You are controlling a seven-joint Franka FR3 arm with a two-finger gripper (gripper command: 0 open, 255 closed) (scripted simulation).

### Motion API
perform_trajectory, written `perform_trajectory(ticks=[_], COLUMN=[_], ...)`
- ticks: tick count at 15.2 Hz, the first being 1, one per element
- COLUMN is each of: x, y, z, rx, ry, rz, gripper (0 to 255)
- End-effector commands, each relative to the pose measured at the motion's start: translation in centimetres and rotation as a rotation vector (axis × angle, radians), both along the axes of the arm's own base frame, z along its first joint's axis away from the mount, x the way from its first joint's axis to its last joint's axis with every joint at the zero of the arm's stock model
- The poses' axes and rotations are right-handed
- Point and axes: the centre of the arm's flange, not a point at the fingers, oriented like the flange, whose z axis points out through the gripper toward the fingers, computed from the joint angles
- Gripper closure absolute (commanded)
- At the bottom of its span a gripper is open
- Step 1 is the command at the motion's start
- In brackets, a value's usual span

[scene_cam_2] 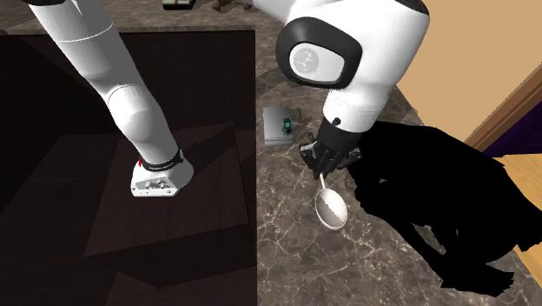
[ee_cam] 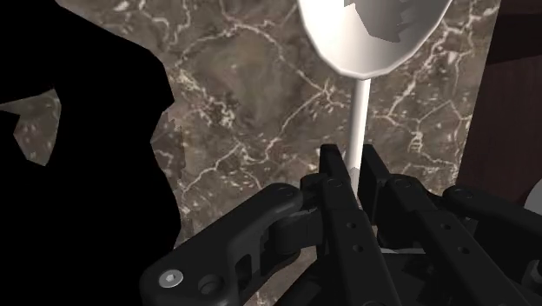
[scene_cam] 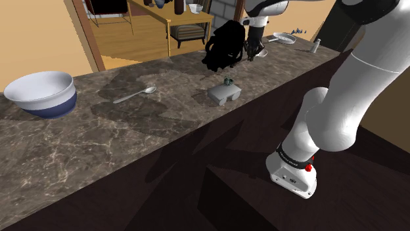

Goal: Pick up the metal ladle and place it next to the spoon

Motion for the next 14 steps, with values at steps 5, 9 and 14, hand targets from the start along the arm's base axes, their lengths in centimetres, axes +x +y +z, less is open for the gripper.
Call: perform_trajectory(ticks=[5,9,14], x=[1.5,2.5,3.7], y=[7.5,12.7,19.2], z=[0.1,0.1,0.1], rx=[-0.001,-0.001,-0.001], ry=[0.000,0.000,0.000], rz=[-0.003,-0.003,-0.003], gripper=[255,255,255])
